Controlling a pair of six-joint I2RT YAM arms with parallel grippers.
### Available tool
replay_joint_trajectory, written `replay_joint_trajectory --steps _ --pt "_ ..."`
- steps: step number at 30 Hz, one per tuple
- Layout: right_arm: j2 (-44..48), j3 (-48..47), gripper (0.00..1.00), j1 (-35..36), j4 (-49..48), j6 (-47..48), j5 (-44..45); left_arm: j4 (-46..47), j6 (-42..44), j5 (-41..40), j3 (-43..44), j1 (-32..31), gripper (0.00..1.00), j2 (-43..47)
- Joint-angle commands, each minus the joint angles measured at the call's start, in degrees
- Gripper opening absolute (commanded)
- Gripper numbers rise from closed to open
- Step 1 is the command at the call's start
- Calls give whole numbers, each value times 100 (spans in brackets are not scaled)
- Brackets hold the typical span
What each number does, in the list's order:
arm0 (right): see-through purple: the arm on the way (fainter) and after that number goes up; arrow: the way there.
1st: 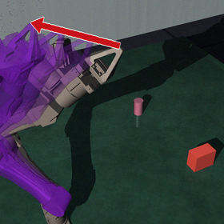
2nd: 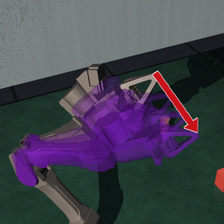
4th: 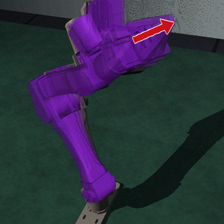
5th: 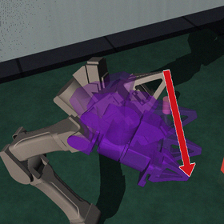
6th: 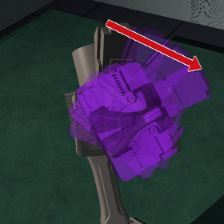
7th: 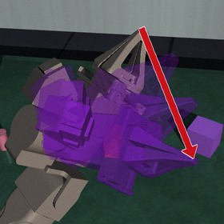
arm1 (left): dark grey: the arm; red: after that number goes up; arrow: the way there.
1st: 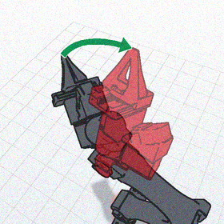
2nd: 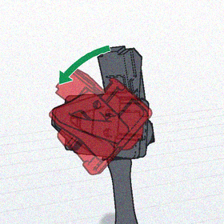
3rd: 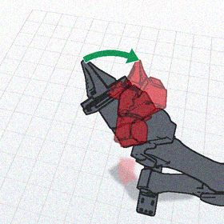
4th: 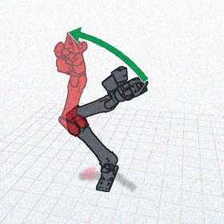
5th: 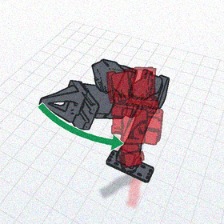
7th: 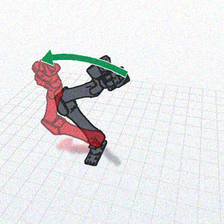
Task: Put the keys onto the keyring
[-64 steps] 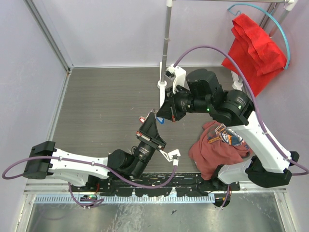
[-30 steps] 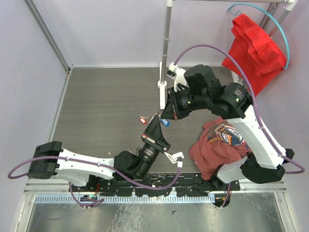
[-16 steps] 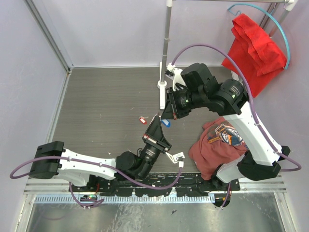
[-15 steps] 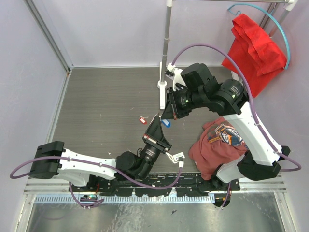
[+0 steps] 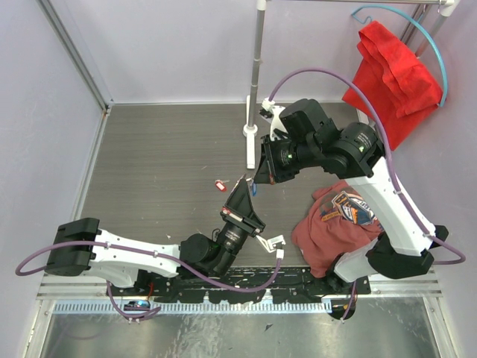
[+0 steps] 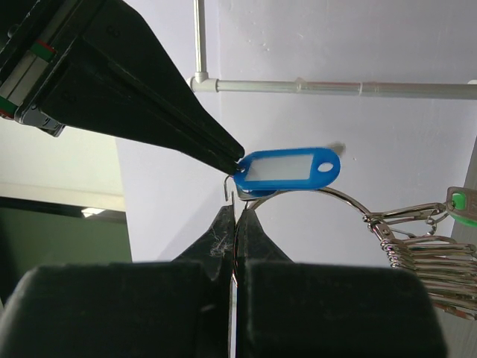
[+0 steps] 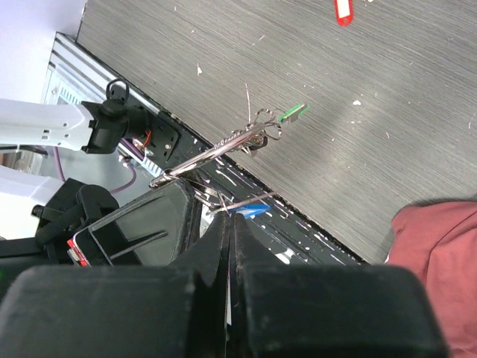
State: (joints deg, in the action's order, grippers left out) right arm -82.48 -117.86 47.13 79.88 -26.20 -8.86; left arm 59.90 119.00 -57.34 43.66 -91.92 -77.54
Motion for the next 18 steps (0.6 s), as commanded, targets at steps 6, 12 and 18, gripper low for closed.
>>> replay_joint_trajectory --steps 6,12,18 --pt "761 407 12 -83 -1193 314 13 487 1302 98 62 -30 0 71" --pt "1288 812 42 -83 -1875 630 -102 526 1230 88 130 -30 0 72" --pt "1811 1291 53 -86 -2429 942 370 340 707 -216 367 -91 0 169"
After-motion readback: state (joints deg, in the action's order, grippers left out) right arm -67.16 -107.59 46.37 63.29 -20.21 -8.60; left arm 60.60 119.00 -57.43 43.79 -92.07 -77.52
